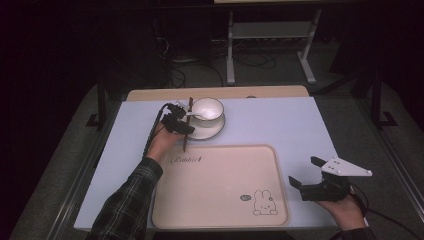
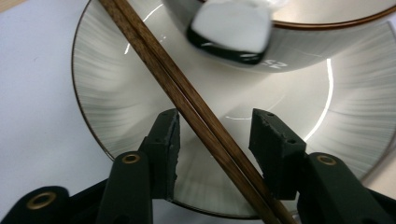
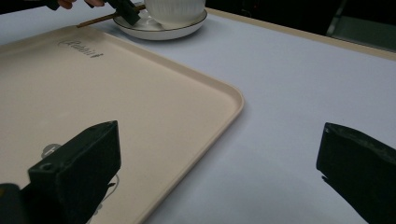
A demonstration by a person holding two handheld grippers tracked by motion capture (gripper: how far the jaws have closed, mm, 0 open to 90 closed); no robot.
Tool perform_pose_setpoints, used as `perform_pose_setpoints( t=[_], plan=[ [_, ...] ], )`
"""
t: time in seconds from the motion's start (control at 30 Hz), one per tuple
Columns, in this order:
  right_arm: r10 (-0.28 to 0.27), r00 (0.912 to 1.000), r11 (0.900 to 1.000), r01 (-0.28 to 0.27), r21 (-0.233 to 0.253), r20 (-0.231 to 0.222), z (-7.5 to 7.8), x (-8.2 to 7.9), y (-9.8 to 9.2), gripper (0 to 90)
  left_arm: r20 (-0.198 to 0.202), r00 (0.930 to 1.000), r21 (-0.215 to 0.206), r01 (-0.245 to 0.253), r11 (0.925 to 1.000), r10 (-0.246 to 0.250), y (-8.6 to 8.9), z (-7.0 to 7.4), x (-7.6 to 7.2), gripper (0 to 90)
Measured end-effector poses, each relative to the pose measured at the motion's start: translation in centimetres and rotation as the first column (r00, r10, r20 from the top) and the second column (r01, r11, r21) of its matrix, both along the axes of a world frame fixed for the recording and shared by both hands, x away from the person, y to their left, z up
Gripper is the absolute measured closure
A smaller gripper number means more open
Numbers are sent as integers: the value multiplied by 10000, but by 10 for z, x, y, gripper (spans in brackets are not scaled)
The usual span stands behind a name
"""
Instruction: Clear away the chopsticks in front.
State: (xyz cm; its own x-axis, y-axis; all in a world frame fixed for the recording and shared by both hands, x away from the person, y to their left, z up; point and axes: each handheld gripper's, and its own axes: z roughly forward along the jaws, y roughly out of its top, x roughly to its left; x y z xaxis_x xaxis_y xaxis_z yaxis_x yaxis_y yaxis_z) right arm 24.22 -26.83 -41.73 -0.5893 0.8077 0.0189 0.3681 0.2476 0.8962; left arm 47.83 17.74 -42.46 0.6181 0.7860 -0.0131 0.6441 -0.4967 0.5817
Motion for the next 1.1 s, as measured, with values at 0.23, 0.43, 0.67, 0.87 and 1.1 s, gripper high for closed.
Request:
perform_pose_setpoints(
  t=[0.23,0.43,0.67,0.87,1.1],
  plan=[
    [-6,10000,10000,6,74,-8,0,-1,-1,0,361,9992,484,-162,9987,145,-1,2,9,637],
    [-38,10000,9999,38,116,3,0,-2,-2,0,541,9982,624,-275,9977,242,-2,1,16,697],
    [-62,10000,9999,62,130,16,0,-3,-3,0,561,9980,621,-339,9975,304,-3,2,22,754],
    [-79,10000,9998,79,163,20,0,-3,-4,0,521,9978,644,-450,9969,417,-1,2,26,772],
    [-90,10000,9998,89,161,22,0,-4,-4,0,444,9984,458,-360,9983,340,4,3,26,726]
  ],
)
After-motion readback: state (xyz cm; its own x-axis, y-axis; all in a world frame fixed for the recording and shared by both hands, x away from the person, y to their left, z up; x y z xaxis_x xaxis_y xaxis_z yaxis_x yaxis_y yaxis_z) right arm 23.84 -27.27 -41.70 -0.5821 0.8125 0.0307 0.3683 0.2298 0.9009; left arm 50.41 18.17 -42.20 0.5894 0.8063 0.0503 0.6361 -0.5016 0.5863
